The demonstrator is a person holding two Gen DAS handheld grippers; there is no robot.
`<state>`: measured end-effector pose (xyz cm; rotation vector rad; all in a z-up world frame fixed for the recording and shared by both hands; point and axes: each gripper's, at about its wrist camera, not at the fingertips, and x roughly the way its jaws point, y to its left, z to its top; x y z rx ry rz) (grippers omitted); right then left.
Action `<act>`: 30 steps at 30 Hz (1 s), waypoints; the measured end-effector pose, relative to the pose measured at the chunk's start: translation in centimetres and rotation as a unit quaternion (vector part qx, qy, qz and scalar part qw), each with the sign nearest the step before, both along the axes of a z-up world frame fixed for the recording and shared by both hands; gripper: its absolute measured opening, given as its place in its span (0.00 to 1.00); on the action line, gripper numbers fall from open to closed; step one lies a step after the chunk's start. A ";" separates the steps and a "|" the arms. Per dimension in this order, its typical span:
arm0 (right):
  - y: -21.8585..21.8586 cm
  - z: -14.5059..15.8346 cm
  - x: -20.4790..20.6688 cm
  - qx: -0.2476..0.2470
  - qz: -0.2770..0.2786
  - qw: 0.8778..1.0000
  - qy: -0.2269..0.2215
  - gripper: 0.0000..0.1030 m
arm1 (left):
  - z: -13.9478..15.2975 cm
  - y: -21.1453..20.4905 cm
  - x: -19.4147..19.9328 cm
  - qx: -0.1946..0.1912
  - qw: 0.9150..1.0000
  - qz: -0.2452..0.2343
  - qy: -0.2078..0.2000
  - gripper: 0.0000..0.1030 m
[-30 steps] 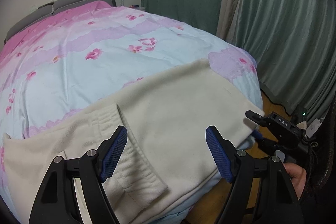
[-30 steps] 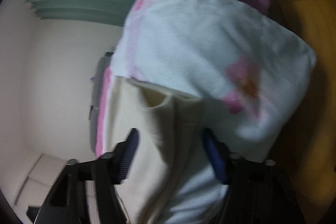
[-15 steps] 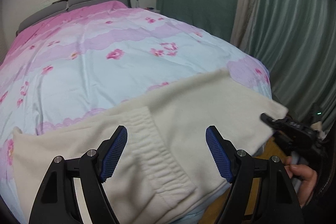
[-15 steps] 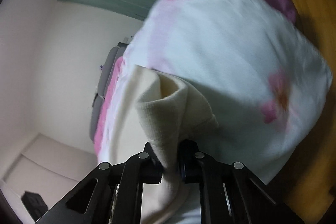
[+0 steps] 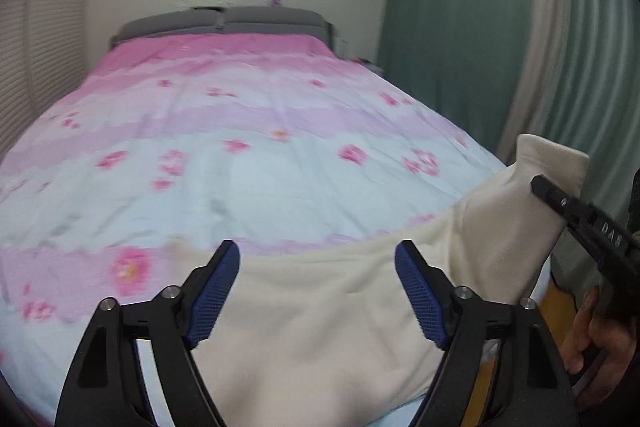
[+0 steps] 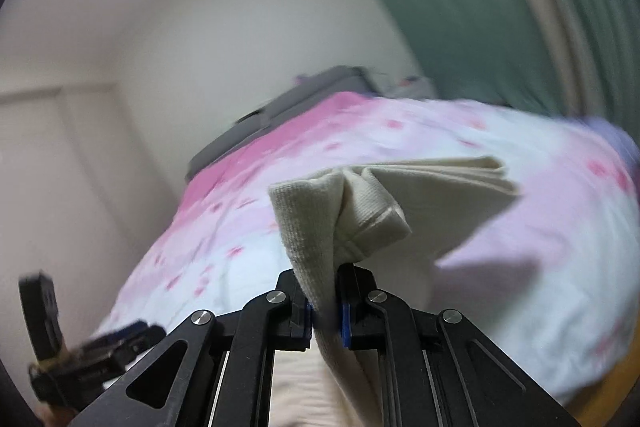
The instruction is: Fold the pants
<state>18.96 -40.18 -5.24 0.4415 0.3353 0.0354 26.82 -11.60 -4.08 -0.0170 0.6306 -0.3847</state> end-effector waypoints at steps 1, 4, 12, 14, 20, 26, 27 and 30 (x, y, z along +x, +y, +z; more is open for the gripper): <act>2.4 0.6 0.7 -0.014 0.026 1.000 -0.002 0.11 | 0.5 2.0 -0.4 -0.002 1.000 0.014 -0.007 0.81; 9.1 0.9 2.4 -0.057 0.098 0.994 0.008 0.11 | 1.2 7.2 -1.6 0.002 0.998 0.050 -0.022 0.81; 24.4 -8.7 5.2 -0.217 0.263 0.926 0.160 0.11 | -1.2 17.1 -3.2 0.013 0.993 0.120 -0.008 0.83; 25.8 -11.0 4.6 -0.233 0.281 0.911 0.193 0.12 | -2.3 18.0 -3.2 0.004 0.992 0.124 0.006 0.83; 25.1 -12.9 2.9 -0.238 0.269 0.908 0.216 0.12 | -4.6 16.0 -2.4 -0.005 0.995 0.097 0.027 0.83; 24.8 -11.5 1.3 -0.218 0.281 0.910 0.213 0.12 | -4.8 13.4 -2.3 -0.001 0.997 0.071 0.024 0.83; 24.9 -11.7 0.9 -0.223 0.284 0.909 0.209 0.12 | -4.8 13.1 -2.3 0.001 0.997 0.070 0.021 0.83; 24.6 -13.2 1.3 -0.227 0.292 0.901 0.226 0.15 | -5.4 12.3 -1.9 0.004 0.997 0.065 0.029 0.83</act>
